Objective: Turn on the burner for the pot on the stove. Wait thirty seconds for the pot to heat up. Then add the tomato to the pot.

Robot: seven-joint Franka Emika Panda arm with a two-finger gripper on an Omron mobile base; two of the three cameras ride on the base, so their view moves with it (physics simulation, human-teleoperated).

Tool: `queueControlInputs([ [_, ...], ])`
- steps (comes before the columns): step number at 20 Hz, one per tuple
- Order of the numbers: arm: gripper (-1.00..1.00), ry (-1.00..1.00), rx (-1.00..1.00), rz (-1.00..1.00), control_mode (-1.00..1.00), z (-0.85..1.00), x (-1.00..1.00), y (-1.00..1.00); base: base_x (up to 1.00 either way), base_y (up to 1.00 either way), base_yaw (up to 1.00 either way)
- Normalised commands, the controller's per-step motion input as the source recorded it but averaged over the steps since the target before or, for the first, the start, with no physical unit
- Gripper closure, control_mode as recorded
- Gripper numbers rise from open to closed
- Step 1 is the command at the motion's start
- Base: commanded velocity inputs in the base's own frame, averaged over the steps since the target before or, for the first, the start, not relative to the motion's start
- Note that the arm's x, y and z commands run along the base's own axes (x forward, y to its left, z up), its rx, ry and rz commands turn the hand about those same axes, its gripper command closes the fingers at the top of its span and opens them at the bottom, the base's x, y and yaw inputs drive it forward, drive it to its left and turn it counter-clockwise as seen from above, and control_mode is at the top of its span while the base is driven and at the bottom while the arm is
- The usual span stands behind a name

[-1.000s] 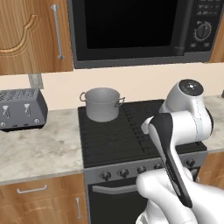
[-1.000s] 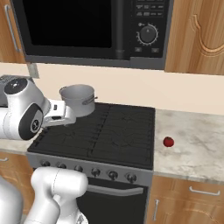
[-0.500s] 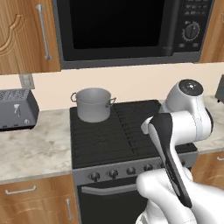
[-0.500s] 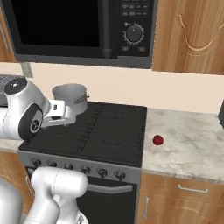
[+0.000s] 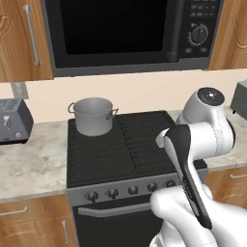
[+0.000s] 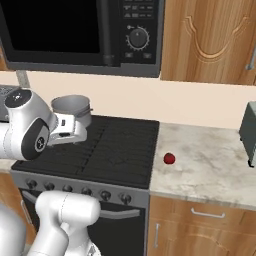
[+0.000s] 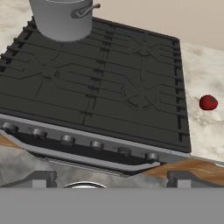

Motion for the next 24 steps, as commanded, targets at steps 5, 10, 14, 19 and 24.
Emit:
queueControlInputs([
  [5,-1.0,0.0,0.0,0.0,1.0,0.0,0.0,0.0,-0.07,-0.38,0.0],
  [10,-1.0,0.0,0.0,0.0,1.0,0.0,0.0,0.0,-0.03,-0.3,0.0],
  [14,-1.0,0.0,0.0,0.0,1.0,0.0,0.0,0.0,0.0,-0.08,0.0],
  [19,-1.0,0.0,0.0,0.0,-1.0,0.0,0.0,0.0,0.0,0.0,0.0],
  [24,-1.0,0.0,0.0,0.0,-1.0,0.0,0.0,0.0,0.0,0.0,0.0],
])
